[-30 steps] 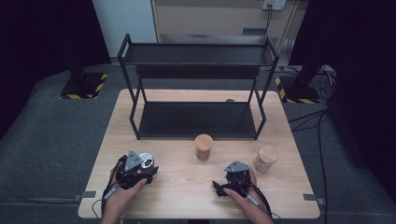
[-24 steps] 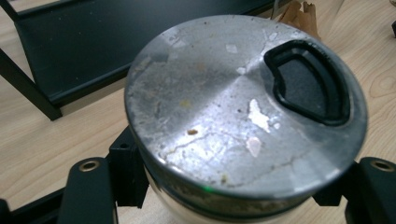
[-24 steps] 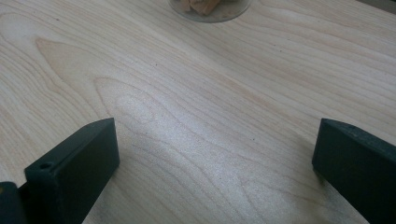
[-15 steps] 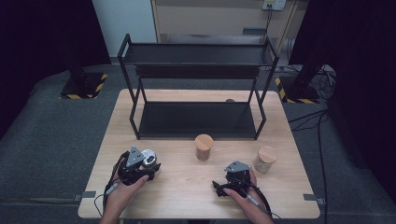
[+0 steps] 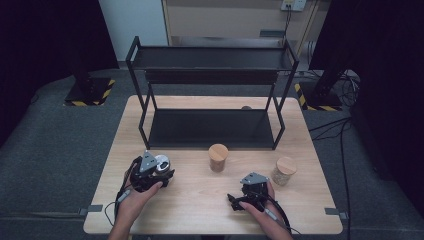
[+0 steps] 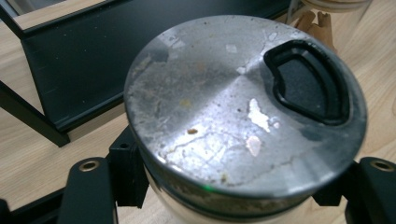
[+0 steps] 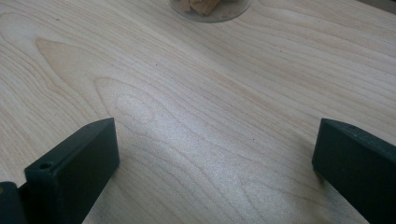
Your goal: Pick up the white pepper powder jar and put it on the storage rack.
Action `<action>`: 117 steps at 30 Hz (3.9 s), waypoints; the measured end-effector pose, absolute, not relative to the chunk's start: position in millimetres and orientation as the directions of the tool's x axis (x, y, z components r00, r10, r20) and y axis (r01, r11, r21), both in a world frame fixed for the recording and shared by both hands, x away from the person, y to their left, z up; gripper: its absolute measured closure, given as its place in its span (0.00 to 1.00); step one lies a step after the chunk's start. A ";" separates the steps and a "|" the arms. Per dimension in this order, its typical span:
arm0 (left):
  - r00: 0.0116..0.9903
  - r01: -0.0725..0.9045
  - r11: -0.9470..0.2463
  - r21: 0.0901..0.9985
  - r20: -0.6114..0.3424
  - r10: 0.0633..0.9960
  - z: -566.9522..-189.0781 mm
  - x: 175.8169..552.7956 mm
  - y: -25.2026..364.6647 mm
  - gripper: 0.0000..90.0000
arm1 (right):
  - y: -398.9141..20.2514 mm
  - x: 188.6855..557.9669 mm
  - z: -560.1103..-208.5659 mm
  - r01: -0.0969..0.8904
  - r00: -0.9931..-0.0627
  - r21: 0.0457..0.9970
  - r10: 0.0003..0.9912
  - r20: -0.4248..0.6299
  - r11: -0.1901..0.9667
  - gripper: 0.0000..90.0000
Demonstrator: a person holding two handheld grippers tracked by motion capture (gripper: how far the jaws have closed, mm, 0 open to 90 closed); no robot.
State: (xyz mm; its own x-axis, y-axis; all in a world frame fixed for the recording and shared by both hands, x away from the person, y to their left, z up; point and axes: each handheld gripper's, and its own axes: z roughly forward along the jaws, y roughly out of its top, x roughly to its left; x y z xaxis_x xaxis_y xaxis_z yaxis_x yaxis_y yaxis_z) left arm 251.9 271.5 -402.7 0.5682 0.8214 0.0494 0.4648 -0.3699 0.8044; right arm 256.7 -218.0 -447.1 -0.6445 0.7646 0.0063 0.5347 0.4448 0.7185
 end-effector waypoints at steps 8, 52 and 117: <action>0.573 0.461 -0.377 0.803 0.054 0.818 -400.5 262.1 268.0 0.32 | -218.0 256.7 -447.1 0.535 -0.645 0.719 0.765 0.006 0.445 0.01; 0.625 0.437 -0.448 0.780 0.094 0.775 -384.5 318.8 227.9 0.32 | -218.0 256.4 -447.0 0.534 -0.645 0.718 0.765 0.005 0.445 0.01; 0.568 0.451 -0.390 0.803 0.078 0.819 -384.6 384.5 216.6 0.32 | -218.3 256.7 -447.0 0.535 -0.646 0.718 0.763 0.007 0.446 0.01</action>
